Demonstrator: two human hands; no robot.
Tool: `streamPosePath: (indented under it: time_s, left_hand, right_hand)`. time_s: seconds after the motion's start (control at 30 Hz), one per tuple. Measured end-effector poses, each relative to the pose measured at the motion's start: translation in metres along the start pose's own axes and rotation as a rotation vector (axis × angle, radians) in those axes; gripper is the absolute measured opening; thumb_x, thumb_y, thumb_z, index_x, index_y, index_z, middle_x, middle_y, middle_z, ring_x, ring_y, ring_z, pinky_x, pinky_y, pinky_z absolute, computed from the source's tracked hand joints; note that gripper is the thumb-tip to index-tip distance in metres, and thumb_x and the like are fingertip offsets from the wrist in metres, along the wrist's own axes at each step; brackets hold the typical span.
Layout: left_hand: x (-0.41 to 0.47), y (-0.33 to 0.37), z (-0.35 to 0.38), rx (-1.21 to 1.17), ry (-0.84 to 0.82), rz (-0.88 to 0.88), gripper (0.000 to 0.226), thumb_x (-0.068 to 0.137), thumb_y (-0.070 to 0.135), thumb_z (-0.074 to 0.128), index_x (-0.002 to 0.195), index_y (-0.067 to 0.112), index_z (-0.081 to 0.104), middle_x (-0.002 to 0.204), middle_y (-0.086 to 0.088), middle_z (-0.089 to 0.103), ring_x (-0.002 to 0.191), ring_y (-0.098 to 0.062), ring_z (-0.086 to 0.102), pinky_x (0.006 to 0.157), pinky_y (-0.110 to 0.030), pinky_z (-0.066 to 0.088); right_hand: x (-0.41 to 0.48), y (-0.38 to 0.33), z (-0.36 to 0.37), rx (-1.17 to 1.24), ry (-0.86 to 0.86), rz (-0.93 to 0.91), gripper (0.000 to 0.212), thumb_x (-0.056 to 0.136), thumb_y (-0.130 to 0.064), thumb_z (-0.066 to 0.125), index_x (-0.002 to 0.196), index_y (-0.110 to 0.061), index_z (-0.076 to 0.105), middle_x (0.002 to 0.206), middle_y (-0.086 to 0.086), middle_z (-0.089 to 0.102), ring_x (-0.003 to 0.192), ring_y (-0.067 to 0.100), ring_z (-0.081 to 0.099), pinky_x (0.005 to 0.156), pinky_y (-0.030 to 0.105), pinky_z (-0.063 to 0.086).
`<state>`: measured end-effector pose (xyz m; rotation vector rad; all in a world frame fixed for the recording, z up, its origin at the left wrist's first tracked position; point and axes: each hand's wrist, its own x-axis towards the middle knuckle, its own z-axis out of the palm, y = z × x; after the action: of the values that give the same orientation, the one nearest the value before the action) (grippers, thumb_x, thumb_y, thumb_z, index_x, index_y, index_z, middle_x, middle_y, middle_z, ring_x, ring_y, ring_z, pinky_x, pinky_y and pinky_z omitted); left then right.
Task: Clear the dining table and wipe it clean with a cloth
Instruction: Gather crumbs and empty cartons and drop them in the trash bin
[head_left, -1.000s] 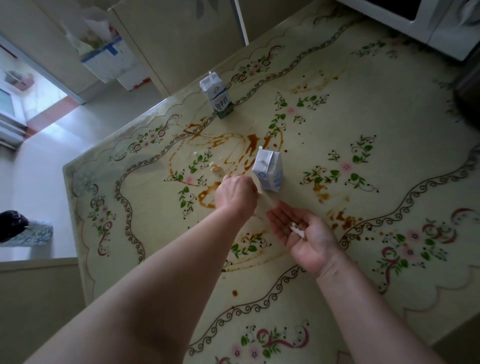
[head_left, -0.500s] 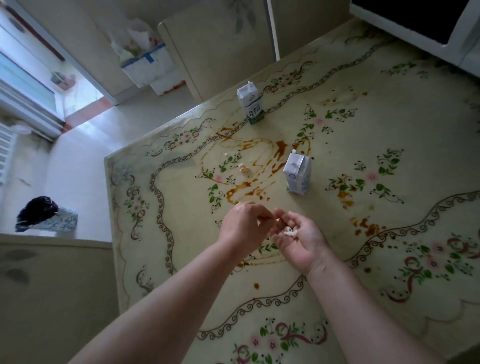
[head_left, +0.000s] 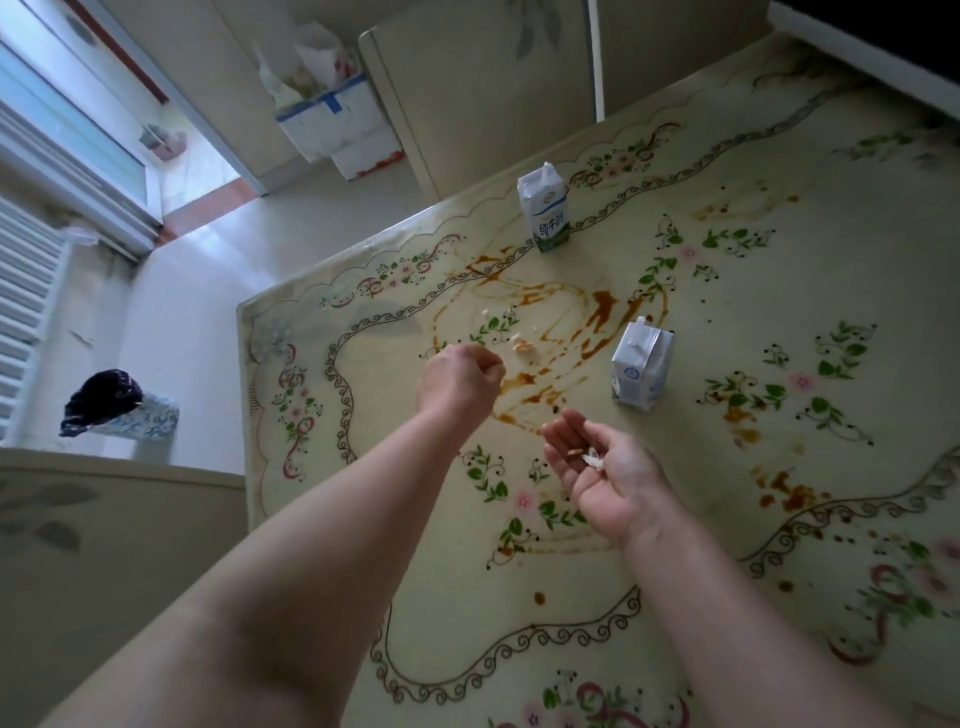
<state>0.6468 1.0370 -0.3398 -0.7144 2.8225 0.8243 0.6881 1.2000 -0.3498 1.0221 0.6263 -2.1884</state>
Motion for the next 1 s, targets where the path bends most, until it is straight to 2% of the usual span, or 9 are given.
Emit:
streamPosePath:
  time_s: [0.13, 0.27, 0.4, 0.53, 0.63, 0.7, 0.77, 0.83, 1.0]
  left_hand:
    - [0.032, 0.009, 0.009, 0.046, -0.006, -0.026, 0.019, 0.087, 0.033, 0.069, 0.106, 0.029, 0.070, 0.110, 0.005, 0.065, 0.090, -0.014, 0.063, 0.083, -0.032, 0.056]
    - [0.052, 0.018, 0.020, 0.174, -0.027, 0.037, 0.028, 0.087, 0.038, 0.068, 0.115, 0.034, 0.066, 0.115, 0.003, 0.062, 0.098, -0.016, 0.058, 0.079, -0.028, 0.049]
    - [0.066, 0.024, 0.027, 0.250, -0.036, 0.061, 0.035, 0.088, 0.042, 0.064, 0.122, 0.033, 0.061, 0.117, 0.001, 0.060, 0.103, -0.019, 0.056, 0.079, -0.030, 0.049]
    - [0.071, 0.028, 0.027, 0.267, -0.040, 0.071, 0.028, 0.088, 0.038, 0.066, 0.114, 0.031, 0.065, 0.115, 0.002, 0.061, 0.104, -0.019, 0.056, 0.084, -0.035, 0.051]
    - [0.070, 0.031, 0.025, 0.303, -0.089, 0.092, 0.016, 0.090, 0.035, 0.063, 0.105, 0.031, 0.066, 0.109, 0.002, 0.060, 0.092, -0.017, 0.054, 0.070, -0.029, 0.045]
    - [0.069, 0.031, 0.026, 0.326, -0.119, 0.097, 0.012, 0.093, 0.032, 0.061, 0.104, 0.030, 0.065, 0.112, 0.000, 0.059, 0.089, -0.016, 0.051, 0.068, -0.028, 0.039]
    - [0.069, 0.029, 0.028, 0.330, -0.148, 0.095, 0.012, 0.095, 0.025, 0.055, 0.104, 0.028, 0.062, 0.118, -0.004, 0.058, 0.096, -0.019, 0.052, 0.070, -0.029, 0.039]
    - [0.068, 0.028, 0.030, 0.323, -0.172, 0.099, 0.013, 0.096, 0.021, 0.052, 0.105, 0.025, 0.060, 0.116, -0.004, 0.059, 0.104, -0.021, 0.052, 0.074, -0.031, 0.040]
    - [0.062, 0.024, 0.018, 0.182, -0.110, 0.064, 0.013, 0.096, 0.021, 0.051, 0.104, 0.019, 0.062, 0.105, 0.000, 0.055, 0.101, -0.022, 0.053, 0.085, -0.035, 0.047]
  right_hand:
    - [0.009, -0.004, 0.007, 0.002, -0.019, -0.003, 0.023, 0.099, -0.011, 0.042, 0.096, -0.003, 0.063, 0.085, 0.012, 0.064, 0.083, 0.021, 0.065, 0.086, 0.031, 0.051]
    - [0.017, -0.006, 0.013, -0.002, -0.043, -0.022, 0.023, 0.098, -0.009, 0.043, 0.101, 0.000, 0.064, 0.091, 0.014, 0.066, 0.089, 0.025, 0.065, 0.091, 0.035, 0.051]
    - [0.021, -0.005, 0.017, -0.020, -0.060, -0.023, 0.023, 0.098, -0.010, 0.044, 0.099, -0.001, 0.066, 0.090, 0.015, 0.067, 0.088, 0.025, 0.066, 0.088, 0.035, 0.052]
    - [0.026, -0.004, 0.015, -0.015, -0.052, -0.019, 0.022, 0.097, -0.009, 0.046, 0.098, -0.001, 0.066, 0.089, 0.015, 0.068, 0.086, 0.024, 0.067, 0.088, 0.035, 0.053]
    - [0.026, -0.005, 0.013, -0.005, -0.047, -0.018, 0.022, 0.097, -0.009, 0.047, 0.101, 0.000, 0.066, 0.092, 0.015, 0.069, 0.088, 0.025, 0.067, 0.089, 0.035, 0.052]
    - [0.027, -0.006, 0.012, -0.004, -0.044, -0.017, 0.023, 0.097, -0.010, 0.047, 0.104, 0.000, 0.066, 0.094, 0.015, 0.069, 0.089, 0.024, 0.067, 0.088, 0.035, 0.052]
    - [0.026, -0.006, 0.011, -0.006, -0.037, -0.013, 0.023, 0.097, -0.010, 0.047, 0.103, -0.001, 0.066, 0.095, 0.014, 0.069, 0.089, 0.024, 0.068, 0.088, 0.034, 0.053]
    - [0.025, -0.006, 0.011, -0.005, -0.034, -0.011, 0.022, 0.097, -0.010, 0.046, 0.099, -0.001, 0.067, 0.091, 0.013, 0.069, 0.088, 0.023, 0.067, 0.087, 0.034, 0.052]
    - [0.021, -0.006, 0.013, -0.014, -0.044, -0.009, 0.023, 0.097, -0.010, 0.045, 0.096, -0.002, 0.066, 0.088, 0.013, 0.068, 0.086, 0.023, 0.066, 0.087, 0.033, 0.053]
